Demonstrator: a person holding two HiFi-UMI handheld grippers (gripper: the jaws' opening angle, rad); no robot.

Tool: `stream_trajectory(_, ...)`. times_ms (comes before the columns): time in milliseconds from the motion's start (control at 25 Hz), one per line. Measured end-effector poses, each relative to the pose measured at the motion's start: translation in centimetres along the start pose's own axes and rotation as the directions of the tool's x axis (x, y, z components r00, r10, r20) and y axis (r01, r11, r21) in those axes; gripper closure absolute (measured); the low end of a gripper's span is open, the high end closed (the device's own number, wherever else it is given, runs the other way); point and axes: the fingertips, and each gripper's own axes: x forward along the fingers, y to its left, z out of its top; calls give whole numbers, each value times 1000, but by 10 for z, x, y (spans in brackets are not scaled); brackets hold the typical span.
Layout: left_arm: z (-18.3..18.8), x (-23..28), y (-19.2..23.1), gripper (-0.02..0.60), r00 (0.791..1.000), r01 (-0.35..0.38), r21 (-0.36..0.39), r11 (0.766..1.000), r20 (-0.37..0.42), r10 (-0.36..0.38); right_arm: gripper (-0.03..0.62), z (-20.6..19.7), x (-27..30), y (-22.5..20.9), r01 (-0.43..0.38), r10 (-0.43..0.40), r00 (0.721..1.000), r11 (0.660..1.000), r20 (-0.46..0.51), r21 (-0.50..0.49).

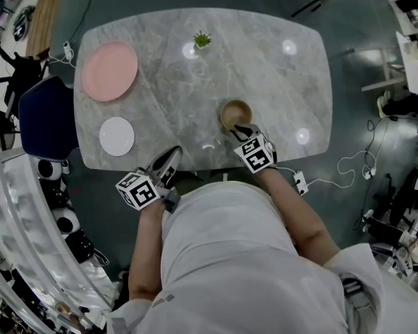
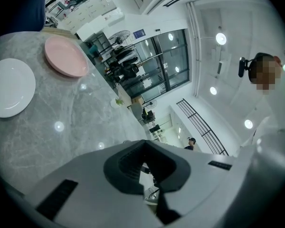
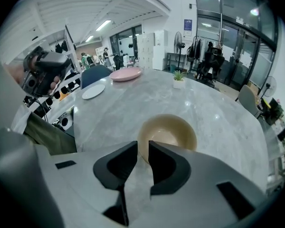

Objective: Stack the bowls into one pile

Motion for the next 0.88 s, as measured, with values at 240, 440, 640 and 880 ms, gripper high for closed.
stream_trajectory(240,2,14,-5,580,999,25,38,999,-31,-23,525,6,-16,-7,7,-12,998,997,60,81)
stream_trajectory(440,9,28,-14,580,997,46,106,993,-62,-40,542,15,-35,-17,24,-42,991,990,130,138)
stream_trajectory(640,21,43,-24,580,995,59,184,981,-88,-44,556,25,-61,-26,48,-80,981,983,178,175)
stream_trajectory(880,40,63,-47,580,993,95,283,954,-98,-70,562,50,-103,-37,57,-117,952,976,281,211)
